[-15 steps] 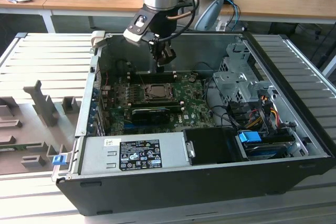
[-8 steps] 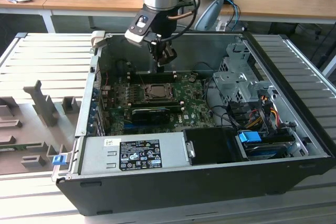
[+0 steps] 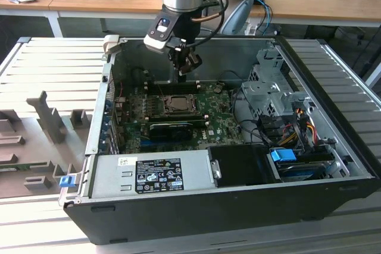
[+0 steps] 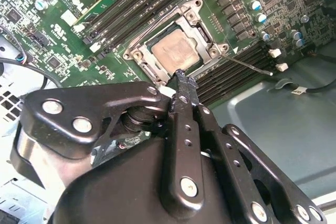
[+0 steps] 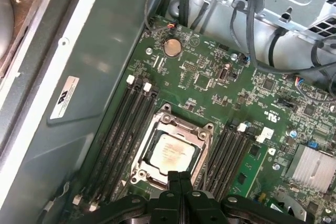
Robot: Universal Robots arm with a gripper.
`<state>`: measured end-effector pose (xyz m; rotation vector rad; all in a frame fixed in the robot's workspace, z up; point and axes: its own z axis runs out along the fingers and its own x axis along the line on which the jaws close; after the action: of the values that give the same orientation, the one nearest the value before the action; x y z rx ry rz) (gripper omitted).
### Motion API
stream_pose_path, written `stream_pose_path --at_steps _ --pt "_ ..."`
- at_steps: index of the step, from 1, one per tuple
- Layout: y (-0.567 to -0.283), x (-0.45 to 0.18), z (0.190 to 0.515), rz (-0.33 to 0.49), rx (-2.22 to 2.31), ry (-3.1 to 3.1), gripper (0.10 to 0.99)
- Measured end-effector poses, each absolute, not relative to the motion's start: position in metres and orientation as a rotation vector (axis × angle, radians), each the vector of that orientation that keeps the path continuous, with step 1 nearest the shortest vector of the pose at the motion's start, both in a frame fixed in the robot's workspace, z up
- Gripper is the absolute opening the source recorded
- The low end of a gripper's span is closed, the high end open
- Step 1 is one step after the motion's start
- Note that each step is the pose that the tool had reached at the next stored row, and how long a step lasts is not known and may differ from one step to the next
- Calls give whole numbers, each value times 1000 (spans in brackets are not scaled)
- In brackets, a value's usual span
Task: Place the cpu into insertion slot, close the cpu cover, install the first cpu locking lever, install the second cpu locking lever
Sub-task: 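Install the first cpu locking lever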
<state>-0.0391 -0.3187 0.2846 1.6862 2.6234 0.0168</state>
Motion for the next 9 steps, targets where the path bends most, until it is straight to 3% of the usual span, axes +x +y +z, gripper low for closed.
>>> stream_pose_path --at_steps 9 --pt "-319 -39 285 18 1612 2670 106"
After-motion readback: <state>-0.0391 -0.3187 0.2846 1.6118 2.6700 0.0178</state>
